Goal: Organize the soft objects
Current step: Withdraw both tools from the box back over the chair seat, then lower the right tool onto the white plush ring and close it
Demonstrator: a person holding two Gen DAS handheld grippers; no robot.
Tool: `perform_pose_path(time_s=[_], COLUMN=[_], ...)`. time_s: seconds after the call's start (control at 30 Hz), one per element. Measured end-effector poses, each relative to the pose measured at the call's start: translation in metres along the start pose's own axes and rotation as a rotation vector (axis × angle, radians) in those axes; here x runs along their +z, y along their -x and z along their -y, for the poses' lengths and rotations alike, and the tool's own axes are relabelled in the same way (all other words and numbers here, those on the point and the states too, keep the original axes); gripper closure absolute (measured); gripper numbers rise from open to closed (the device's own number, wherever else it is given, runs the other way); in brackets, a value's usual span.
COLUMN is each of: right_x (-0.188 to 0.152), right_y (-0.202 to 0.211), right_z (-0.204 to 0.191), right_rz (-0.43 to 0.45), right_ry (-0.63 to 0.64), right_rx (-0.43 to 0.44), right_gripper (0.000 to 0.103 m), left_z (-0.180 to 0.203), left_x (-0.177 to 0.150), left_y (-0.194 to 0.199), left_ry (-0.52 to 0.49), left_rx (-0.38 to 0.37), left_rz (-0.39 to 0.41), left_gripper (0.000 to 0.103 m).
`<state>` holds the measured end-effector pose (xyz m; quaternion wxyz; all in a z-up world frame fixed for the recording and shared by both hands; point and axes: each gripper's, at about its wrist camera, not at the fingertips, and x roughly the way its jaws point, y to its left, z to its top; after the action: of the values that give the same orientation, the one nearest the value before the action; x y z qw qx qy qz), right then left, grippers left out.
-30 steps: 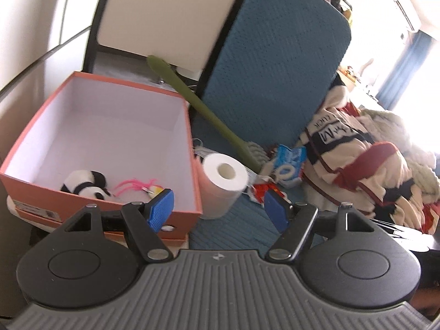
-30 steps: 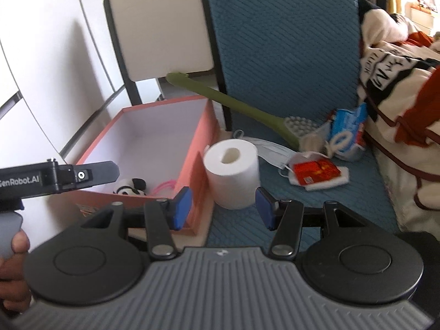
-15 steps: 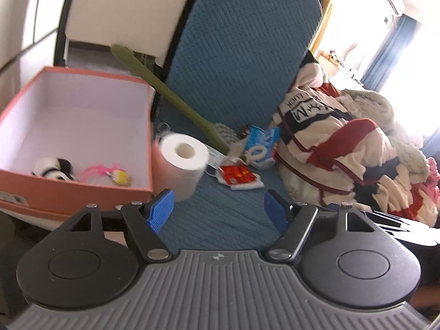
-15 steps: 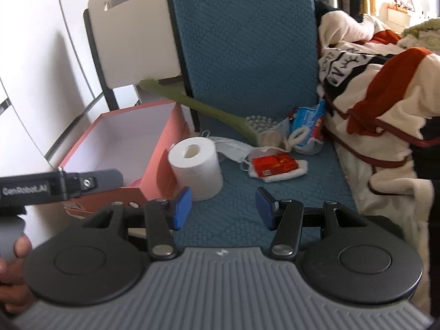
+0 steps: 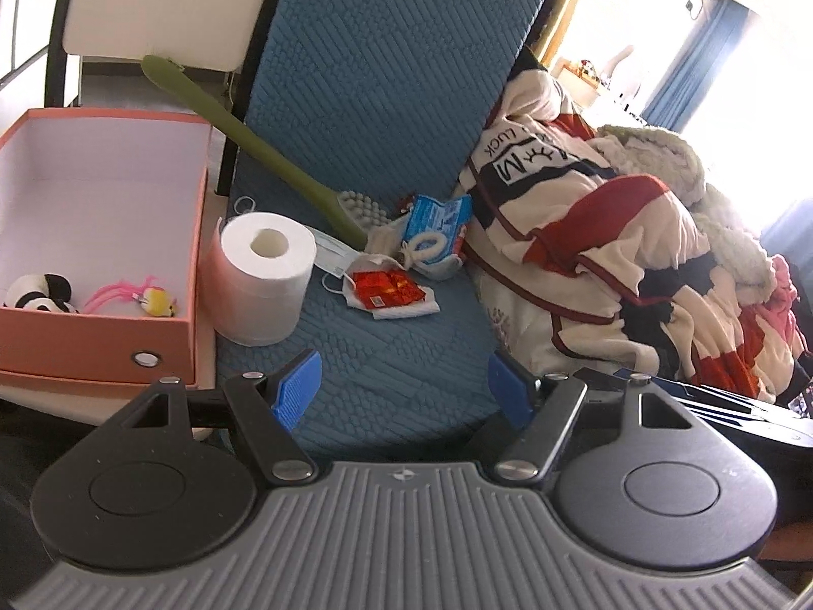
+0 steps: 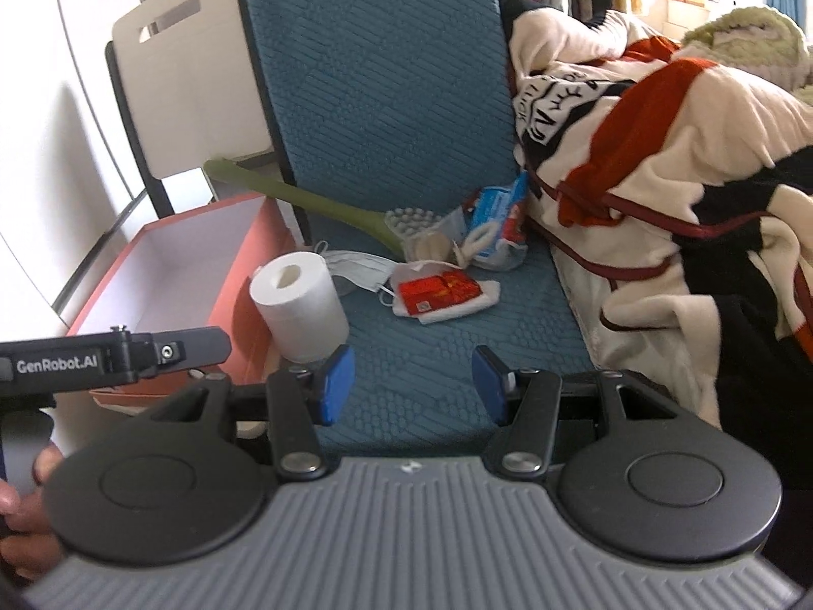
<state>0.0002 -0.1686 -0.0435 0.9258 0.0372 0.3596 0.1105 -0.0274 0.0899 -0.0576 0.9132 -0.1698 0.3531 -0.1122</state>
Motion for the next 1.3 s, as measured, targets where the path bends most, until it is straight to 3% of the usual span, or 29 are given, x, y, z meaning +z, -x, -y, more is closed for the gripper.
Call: perform_pose_path(time_s=[0.53,0.77,1.03,1.23,1.3], right_x=[-0.006,-0.001,0.005,0.0,0.002], right_y=[-0.015,-0.05,-0.097,-0.135,-0.138], right_z=[0.049,0.067,0.079,0.091,0.093], right_rz=[-0.001,0.013,0.07,0.03,0.053], right_ry=[-0.069,-0.104,-0.139,-0.185,-0.186], right_rx=[-0.01,-0.018,0.012,-0.041,-0.035], right_gripper=[0.049,0.049,0.049,0.049,0.049], left_z=[0.014,0.017,0.007,0.007,0.011], left_x=[0.005,0.016,0.03,0.034,0.037], left_y=[-0.04,-0.066,-0.11,-0.138,-0.146], left_ry=[-0.002,-0.038,-0.004,0.024,0.005], left_rx=[0.028,0.041,0.041,0.033,0.036], left_rz=[-0.063,-0.041,-0.035,-0.012,-0.013], left_gripper=[0.026,0.026,0.026,0.026,0.026])
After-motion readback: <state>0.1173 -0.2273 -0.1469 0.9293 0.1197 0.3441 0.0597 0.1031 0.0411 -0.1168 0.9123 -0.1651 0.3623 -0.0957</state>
